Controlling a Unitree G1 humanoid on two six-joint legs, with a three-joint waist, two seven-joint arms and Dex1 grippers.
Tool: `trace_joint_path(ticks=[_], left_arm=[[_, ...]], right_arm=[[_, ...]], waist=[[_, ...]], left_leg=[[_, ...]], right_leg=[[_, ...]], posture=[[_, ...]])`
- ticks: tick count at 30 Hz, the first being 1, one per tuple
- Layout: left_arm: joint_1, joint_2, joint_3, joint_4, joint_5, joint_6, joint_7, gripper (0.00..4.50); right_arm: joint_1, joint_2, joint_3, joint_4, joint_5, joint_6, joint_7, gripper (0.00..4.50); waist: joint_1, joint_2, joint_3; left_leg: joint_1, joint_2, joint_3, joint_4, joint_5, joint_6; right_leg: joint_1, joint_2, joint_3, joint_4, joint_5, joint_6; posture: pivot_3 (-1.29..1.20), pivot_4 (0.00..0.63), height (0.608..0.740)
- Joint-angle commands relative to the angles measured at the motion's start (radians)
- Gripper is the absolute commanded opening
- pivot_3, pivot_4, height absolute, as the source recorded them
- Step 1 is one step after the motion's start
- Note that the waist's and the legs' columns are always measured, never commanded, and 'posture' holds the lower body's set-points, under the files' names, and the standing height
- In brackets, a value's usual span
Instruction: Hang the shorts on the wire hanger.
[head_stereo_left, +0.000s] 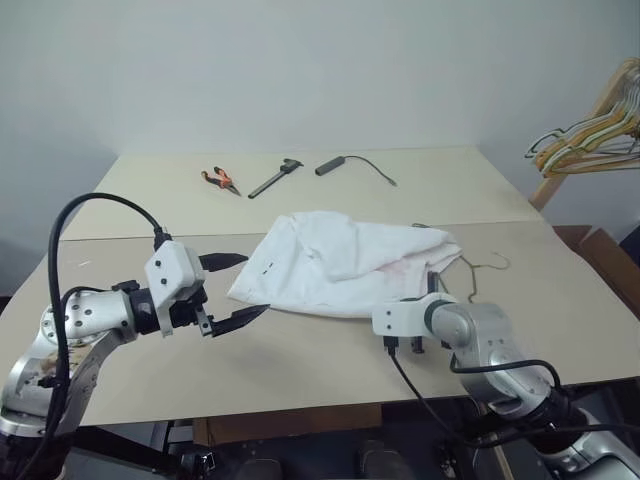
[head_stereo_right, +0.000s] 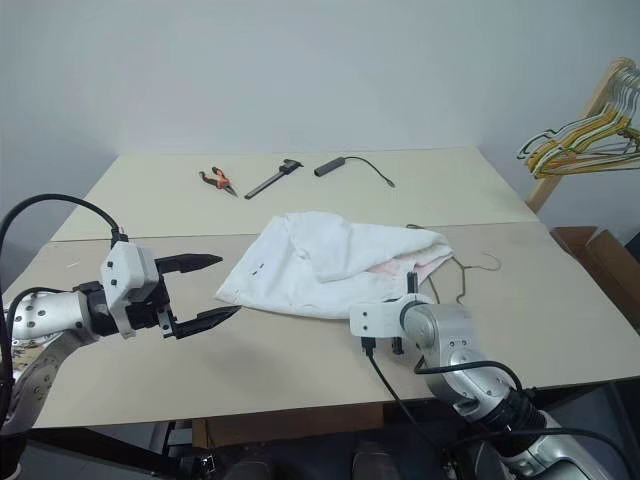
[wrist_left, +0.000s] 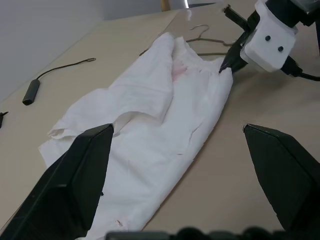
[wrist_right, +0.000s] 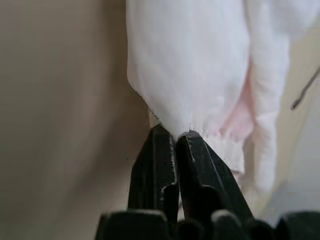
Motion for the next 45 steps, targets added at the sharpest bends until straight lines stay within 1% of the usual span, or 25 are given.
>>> trace_joint_path(ticks=[1, 3, 5, 7, 8, 10, 12, 16, 17, 19, 22, 25, 27, 30, 32, 34, 36, 38, 39, 40, 41, 42, 43, 44, 45], left_arm=[[-0.012, 0.005, -0.018, 0.01, 0.068, -0.042, 0.029, 4.5], [-0.017, 0.034, -0.082, 0.051, 0.187, -0.101, 0.035, 4.5], [-0.03, 0.095, -0.183, 0.125, 0.342, -0.178, 0.013, 4.5], [-0.054, 0.129, -0.261, 0.201, 0.438, -0.252, -0.012, 4.5], [-0.068, 0.135, -0.285, 0.232, 0.462, -0.275, -0.019, 4.5], [-0.14, 0.126, -0.371, 0.341, 0.598, -0.35, 0.017, 4.5], [-0.2, 0.109, -0.43, 0.433, 0.695, -0.409, 0.049, 4.5], [-0.34, 0.012, -0.514, 0.639, 0.82, -0.478, 0.128, 4.5], [-0.376, -0.029, -0.53, 0.689, 0.826, -0.489, 0.135, 4.5], [-0.419, -0.078, -0.547, 0.756, 0.835, -0.509, 0.136, 4.5], [-0.475, -0.126, -0.577, 0.886, 0.875, -0.564, 0.157, 3.96], [-0.522, -0.165, -0.584, 0.985, 0.896, -0.593, 0.19, 3.09], [-0.552, -0.194, -0.581, 1.043, 0.905, -0.602, 0.218, 2.4], [-0.582, -0.208, -0.561, 1.092, 0.894, -0.62, 0.222, 1.41], [-0.584, -0.198, -0.535, 1.094, 0.86, -0.626, 0.191, 0.77], [-0.557, -0.149, -0.51, 1.055, 0.811, -0.669, 0.126, 0.11], [-0.512, -0.08, -0.491, 0.981, 0.743, -0.696, 0.013, 0.05], [-0.422, 0.075, -0.479, 0.848, 0.657, -0.774, -0.161, 0.05], [-0.39, 0.128, -0.473, 0.801, 0.625, -0.797, -0.216, 0.05], [-0.344, 0.19, -0.446, 0.74, 0.55, -0.807, -0.283, 0.05], [-0.319, 0.216, -0.421, 0.705, 0.496, -0.802, -0.307, 0.05], [-0.315, 0.211, -0.39, 0.681, 0.471, -0.766, -0.279, 0.05], [-0.339, 0.182, -0.363, 0.682, 0.462, -0.734, -0.225, 0.05], [-0.386, 0.132, -0.342, 0.701, 0.474, -0.7, -0.147, 0.05], [-0.45, 0.073, -0.324, 0.732, 0.495, -0.658, -0.057, 0.05]], right_arm=[[-0.029, 0.0, -0.059, -0.023, 0.016, -0.06, -0.031, 0.06], [-0.026, -0.01, -0.094, -0.017, 0.078, -0.148, -0.067, 0.06], [-0.021, -0.05, -0.134, -0.021, 0.122, -0.219, -0.067, 0.06], [-0.011, -0.09, -0.165, -0.035, 0.148, -0.245, -0.039, 0.06], [-0.008, -0.102, -0.176, -0.042, 0.161, -0.25, -0.029, 0.06], [0.004, -0.116, -0.201, -0.055, 0.182, -0.261, -0.023, 0.06], [0.011, -0.122, -0.213, -0.062, 0.19, -0.268, -0.02, 0.06], [0.021, -0.122, -0.227, -0.078, 0.196, -0.266, -0.01, 0.06], [0.024, -0.119, -0.231, -0.088, 0.201, -0.26, -0.005, 0.06], [0.028, -0.116, -0.234, -0.102, 0.204, -0.254, 0.001, 0.06], [0.035, -0.111, -0.247, -0.12, 0.208, -0.24, 0.004, 0.0], [0.039, -0.111, -0.253, -0.125, 0.206, -0.235, 0.002, 0.0], [0.039, -0.109, -0.257, -0.125, 0.206, -0.232, -0.001, 0.0], [0.036, -0.105, -0.265, -0.117, 0.216, -0.24, -0.007, 0.0], [0.035, -0.106, -0.278, -0.102, 0.239, -0.257, -0.013, 0.0], [0.032, -0.118, -0.303, -0.07, 0.294, -0.32, -0.026, 0.0], [0.029, -0.135, -0.331, -0.035, 0.354, -0.394, -0.037, 0.0], [0.022, -0.187, -0.372, 0.045, 0.49, -0.594, -0.009, 0.0], [0.02, -0.206, -0.384, 0.075, 0.537, -0.659, 0.003, 0.0], [-0.009, -0.225, -0.387, 0.13, 0.576, -0.718, 0.021, 0.0], [-0.042, -0.231, -0.384, 0.179, 0.595, -0.748, 0.025, 0.0], [-0.103, -0.212, -0.376, 0.256, 0.59, -0.773, -0.008, 0.0], [-0.189, -0.167, -0.366, 0.351, 0.563, -0.767, -0.077, 0.0], [-0.281, -0.107, -0.358, 0.451, 0.521, -0.76, -0.184, 0.0], [-0.379, -0.049, -0.349, 0.557, 0.475, -0.751, -0.303, 0.0]], waist=[[0.0, 0.0, 0.0], [0.0, 0.0, 0.0], [0.0, 0.0, 0.0], [0.001, 0.0, 0.0], [0.002, 0.0, 0.0], [0.006, 0.0, 0.0], [0.008, 0.0, 0.0], [0.004, 0.0, 0.0], [0.004, 0.0, 0.0], [0.004, 0.0, 0.0], [0.0, 0.0, -0.001], [-0.001, 0.003, -0.004], [-0.001, 0.004, -0.005], [-0.005, 0.004, -0.005], [-0.01, 0.004, -0.005], [-0.017, 0.004, -0.005], [-0.032, 0.004, -0.005], [-0.046, 0.004, -0.005], [-0.055, 0.004, -0.005], [-0.057, 0.004, -0.005], [-0.062, 0.004, -0.005], [-0.06, 0.005, -0.005], [-0.057, 0.005, -0.004], [-0.057, 0.005, -0.003], [-0.054, 0.006, -0.002]], left_leg=[[0.0, 0.0, 0.0, 0.0, 0.0, 0.0], [0.0, 0.0, 0.0, 0.0, 0.0, 0.0], [0.0, 0.0, 0.0, 0.0, 0.0, 0.0], [0.0, 0.0, 0.0, -0.001, 0.0, 0.0], [0.0, 0.0, 0.0, -0.001, 0.0, 0.0], [0.0, 0.0, 0.0, -0.001, 0.0, 0.0], [0.0, 0.0, 0.0, -0.001, 0.0, 0.0], [-0.001, -0.001, 0.0, 0.0, 0.0, 0.0], [-0.001, -0.001, 0.0, 0.0, 0.0, 0.0], [-0.001, -0.001, 0.0, 0.0, 0.0, 0.0], [-0.001, -0.001, 0.0, 0.0, 0.0, 0.0], [0.0, -0.001, 0.0, 0.001, 0.0, 0.0], [0.0, -0.001, 0.0, 0.001, 0.0, 0.0], [0.0, -0.001, 0.0, 0.002, 0.0, 0.0], [0.0, -0.001, 0.0, 0.002, 0.0, 0.0], [-0.001, -0.001, 0.0, 0.002, 0.0, 0.0], [-0.002, -0.001, 0.0, 0.001, 0.0, 0.0], [-0.004, -0.001, 0.0, 0.001, 0.0, 0.0], [-0.005, 0.0, 0.0, 0.0, 0.0, 0.0], [-0.006, 0.0, 0.0, -0.001, 0.0, 0.001], [-0.006, 0.0, 0.0, -0.001, 0.0, 0.001], [-0.006, 0.0, 0.001, -0.001, -0.001, 0.001], [-0.005, 0.0, 0.001, 0.0, -0.001, 0.001], [-0.004, 0.0, 0.001, 0.001, -0.001, 0.001], [0.0, -0.001, 0.001, 0.002, 0.0, 0.001]], right_leg=[[0.0, 0.0, 0.0, 0.0, 0.0, 0.0], [0.0, 0.0, 0.0, 0.0, 0.0, -0.001], [0.0, 0.0, 0.0, 0.0, 0.001, -0.001], [0.0, 0.0, 0.0, -0.001, 0.0, -0.001], [0.0, 0.0, 0.0, -0.001, 0.0, -0.001], [0.0, 0.0, 0.0, -0.001, 0.0, -0.001], [0.0, 0.0, 0.0, -0.001, 0.0, -0.001], [0.0, 0.0, 0.0, -0.001, 0.001, -0.001], [0.0, 0.0, 0.0, -0.001, 0.001, -0.001], [0.0, 0.0, 0.0, 0.0, 0.001, -0.001], [0.001, 0.0, 0.0, 0.0, 0.001, -0.001], [0.002, -0.001, 0.0, 0.0, 0.001, 0.0], [0.002, 0.0, 0.0, 0.0, 0.0, 0.001], [0.002, 0.0, 0.0, 0.0, -0.003, 0.007], [0.002, 0.0, 0.0, 0.0, -0.003, 0.007], [0.001, 0.0, 0.0, 0.0, 0.0, 0.002], [-0.001, 0.0, 0.0, 0.0, 0.001, 0.0], [-0.003, -0.001, 0.001, 0.001, 0.001, 0.0], [-0.005, -0.001, 0.001, 0.001, 0.001, 0.0], [-0.006, -0.001, 0.001, 0.001, 0.001, 0.0], [-0.006, -0.001, 0.001, 0.001, 0.001, 0.0], [-0.007, -0.002, 0.002, 0.001, 0.002, -0.001], [-0.005, -0.002, 0.001, 0.002, 0.002, -0.001], [-0.004, -0.002, 0.001, 0.002, 0.002, 0.0], [0.001, -0.002, 0.002, 0.001, 0.002, 0.002]], posture=[[-0.01, 0.0, 0.74], [-0.01, 0.0, 0.74], [-0.01, 0.0, 0.74], [-0.02, 0.0, 0.74], [-0.02, 0.0, 0.74], [-0.03, 0.0, 0.74], [-0.03, 0.0, 0.74], [-0.06, 0.0, 0.74], [-0.06, 0.0, 0.74], [-0.07, 0.0, 0.74], [-0.09, 0.0, 0.74], [-0.09, 0.0, 0.74], [-0.1, 0.0, 0.74], [-0.09, 0.0, 0.74], [-0.09, 0.0, 0.74], [-0.1, 0.0, 0.74], [-0.09, 0.0, 0.74], [-0.09, 0.0, 0.74], [-0.09, 0.0, 0.74], [-0.08, 0.0, 0.74], [-0.08, 0.0, 0.74], [-0.06, 0.0, 0.74], [-0.05, 0.0, 0.74], [-0.05, 0.0, 0.74], [-0.04, 0.0, 0.74]])
